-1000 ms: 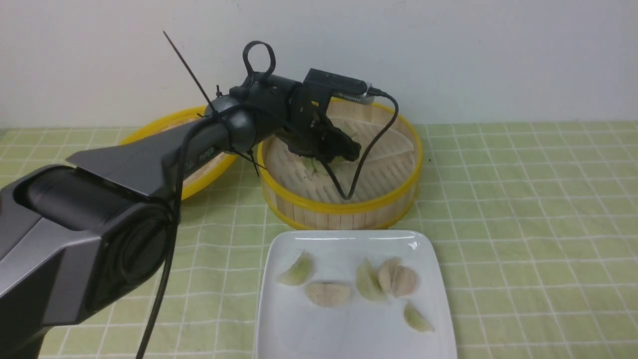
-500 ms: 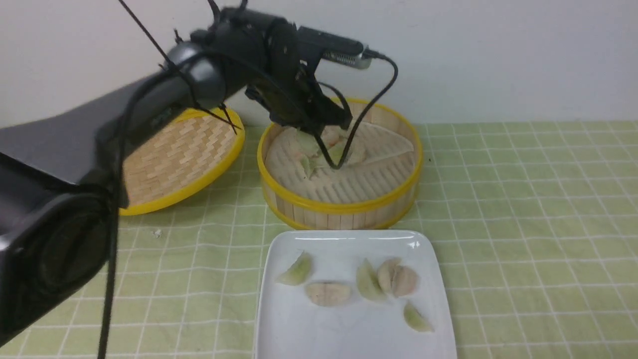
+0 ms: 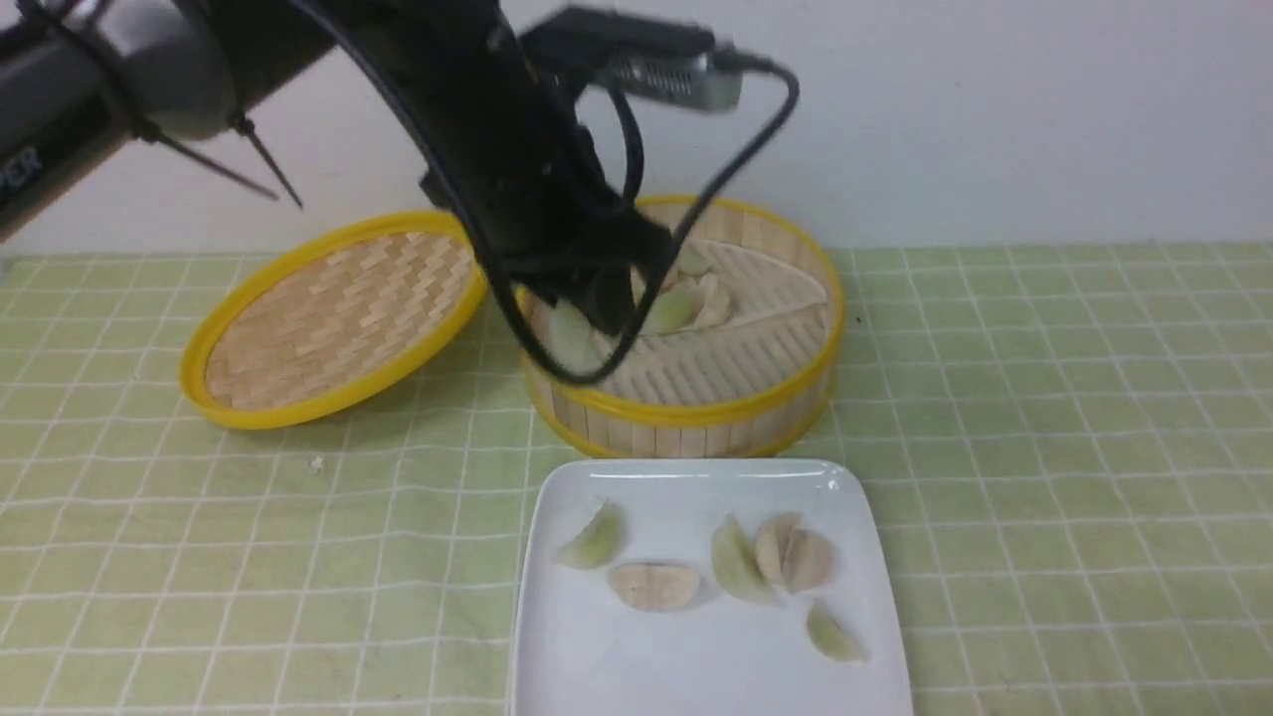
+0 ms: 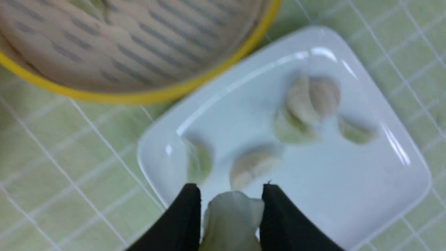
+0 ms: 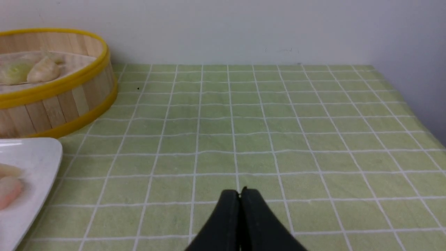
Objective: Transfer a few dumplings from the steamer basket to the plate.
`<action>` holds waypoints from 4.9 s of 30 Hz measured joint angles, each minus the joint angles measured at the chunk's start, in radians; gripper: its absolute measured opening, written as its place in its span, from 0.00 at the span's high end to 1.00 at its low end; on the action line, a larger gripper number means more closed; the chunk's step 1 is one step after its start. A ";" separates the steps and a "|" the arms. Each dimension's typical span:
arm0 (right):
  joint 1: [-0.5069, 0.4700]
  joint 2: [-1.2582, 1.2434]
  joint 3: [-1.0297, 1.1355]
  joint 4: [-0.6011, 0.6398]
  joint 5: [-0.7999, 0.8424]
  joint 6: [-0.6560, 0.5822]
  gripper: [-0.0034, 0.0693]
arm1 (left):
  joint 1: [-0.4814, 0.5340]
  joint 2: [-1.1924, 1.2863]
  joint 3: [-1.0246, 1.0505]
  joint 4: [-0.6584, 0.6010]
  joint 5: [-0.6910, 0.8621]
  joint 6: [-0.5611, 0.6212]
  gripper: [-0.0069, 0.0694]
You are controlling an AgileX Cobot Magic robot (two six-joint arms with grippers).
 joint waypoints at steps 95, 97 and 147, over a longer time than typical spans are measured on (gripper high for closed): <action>0.000 0.000 0.000 0.000 0.000 0.000 0.97 | 0.061 0.222 -0.280 0.218 -0.117 -0.118 0.75; 0.000 0.000 0.000 0.000 0.000 0.000 0.97 | 0.061 0.166 -0.281 0.203 -0.026 -0.085 0.75; 0.000 0.000 0.000 0.000 0.000 0.000 0.97 | -0.042 -0.281 0.235 0.096 -0.052 -0.100 0.88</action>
